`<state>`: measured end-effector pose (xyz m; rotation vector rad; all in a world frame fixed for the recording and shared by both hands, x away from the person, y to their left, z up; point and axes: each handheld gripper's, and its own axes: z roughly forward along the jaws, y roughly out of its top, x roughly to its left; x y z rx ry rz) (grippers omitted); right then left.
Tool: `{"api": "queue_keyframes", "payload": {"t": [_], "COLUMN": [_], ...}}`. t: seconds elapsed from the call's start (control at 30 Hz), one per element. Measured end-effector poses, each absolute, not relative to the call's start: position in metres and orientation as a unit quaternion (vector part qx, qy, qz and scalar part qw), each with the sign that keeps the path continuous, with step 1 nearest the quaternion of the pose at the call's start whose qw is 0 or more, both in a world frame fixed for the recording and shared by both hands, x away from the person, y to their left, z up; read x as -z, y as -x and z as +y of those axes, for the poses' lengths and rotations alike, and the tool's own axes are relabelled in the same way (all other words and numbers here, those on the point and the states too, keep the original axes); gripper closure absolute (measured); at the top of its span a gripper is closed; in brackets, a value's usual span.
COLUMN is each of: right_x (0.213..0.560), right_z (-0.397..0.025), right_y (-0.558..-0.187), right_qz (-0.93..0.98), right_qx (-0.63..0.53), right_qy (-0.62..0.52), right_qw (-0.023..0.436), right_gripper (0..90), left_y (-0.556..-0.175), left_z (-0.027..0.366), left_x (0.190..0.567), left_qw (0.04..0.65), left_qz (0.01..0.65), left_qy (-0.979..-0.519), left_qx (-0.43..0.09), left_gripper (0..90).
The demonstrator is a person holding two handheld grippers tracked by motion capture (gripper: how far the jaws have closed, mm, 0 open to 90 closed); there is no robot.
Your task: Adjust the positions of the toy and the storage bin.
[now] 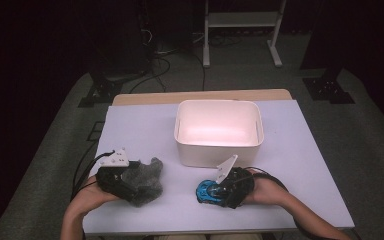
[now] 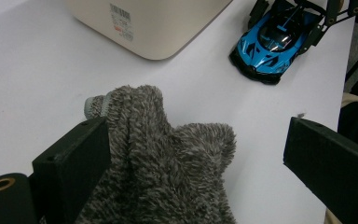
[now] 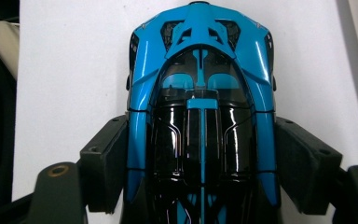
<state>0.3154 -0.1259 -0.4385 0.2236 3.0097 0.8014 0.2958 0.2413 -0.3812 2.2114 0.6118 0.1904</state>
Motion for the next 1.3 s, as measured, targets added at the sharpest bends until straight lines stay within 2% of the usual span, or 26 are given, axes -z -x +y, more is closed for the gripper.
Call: {"api": "queue_keyframes", "payload": {"t": [0.63,0.93,1.3], "right_x": [0.41,0.383,0.332], "right_z": [-0.119,-0.116,-0.114], "right_y": [-0.309,-0.305,-0.3], "right_qz": [0.959,0.957,0.953], "right_qx": [-0.278,-0.289,-0.303], "right_qy": [-0.046,-0.033,-0.011], "right_qw": [-0.01,-0.017,-0.014], "right_gripper": [25.2,25.2,25.3], "left_y": [-0.296,-0.296,-0.294], "left_z": [0.241,0.242,0.245], "left_x": [0.383,0.385,0.385], "left_qw": [0.406,0.407,0.408], "left_qz": [0.242,0.246,0.248], "left_qy": [-0.878,-0.877,-0.875], "left_qx": [-0.073,-0.072,-0.074], "left_gripper": [6.7,6.7,6.7]}}
